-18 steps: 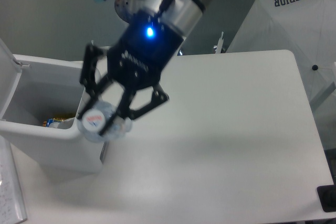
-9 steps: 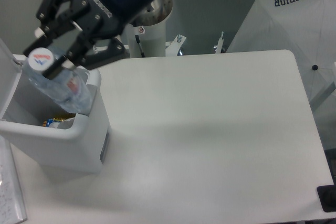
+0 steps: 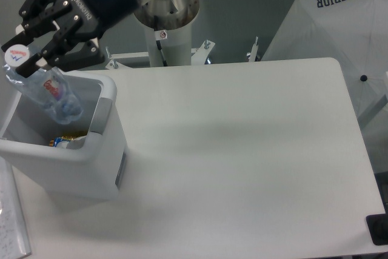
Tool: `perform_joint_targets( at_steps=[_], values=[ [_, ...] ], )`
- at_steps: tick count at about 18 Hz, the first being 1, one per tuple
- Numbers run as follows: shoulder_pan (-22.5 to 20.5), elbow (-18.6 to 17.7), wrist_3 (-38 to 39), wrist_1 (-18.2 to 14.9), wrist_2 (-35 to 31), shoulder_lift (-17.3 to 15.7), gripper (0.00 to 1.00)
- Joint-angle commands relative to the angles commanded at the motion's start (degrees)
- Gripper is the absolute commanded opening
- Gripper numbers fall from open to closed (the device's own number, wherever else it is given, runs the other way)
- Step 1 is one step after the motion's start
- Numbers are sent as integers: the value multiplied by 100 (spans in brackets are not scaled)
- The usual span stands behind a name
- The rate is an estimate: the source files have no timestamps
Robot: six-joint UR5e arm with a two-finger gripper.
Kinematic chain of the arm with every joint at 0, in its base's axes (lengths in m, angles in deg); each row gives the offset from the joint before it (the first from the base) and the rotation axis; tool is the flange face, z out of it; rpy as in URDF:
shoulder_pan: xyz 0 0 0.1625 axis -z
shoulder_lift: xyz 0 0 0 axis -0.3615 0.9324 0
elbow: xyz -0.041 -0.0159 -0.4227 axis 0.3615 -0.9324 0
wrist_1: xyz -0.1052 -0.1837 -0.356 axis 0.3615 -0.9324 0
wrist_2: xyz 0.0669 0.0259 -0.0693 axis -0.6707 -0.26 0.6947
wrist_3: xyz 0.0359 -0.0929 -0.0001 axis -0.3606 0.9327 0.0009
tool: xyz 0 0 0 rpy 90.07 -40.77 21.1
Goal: Place the trash in the trash can
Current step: 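Lower the bottle into the bin and open the gripper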
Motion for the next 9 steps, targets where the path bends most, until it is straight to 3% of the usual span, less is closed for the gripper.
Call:
perform_joint_targets(
  at_steps=[3, 5, 6, 7, 8, 9],
  values=[
    [0, -229, -404, 9, 0, 9, 42],
    [0, -361, -502, 9, 0, -17, 49],
    [-9, -370, -502, 9, -9, -26, 62],
    [-9, -361, -502, 9, -9, -35, 88],
    [-9, -300, -493, 0, -17, -26, 100],
    [-44, -247, -485, 0, -18, -9, 100]
  ],
)
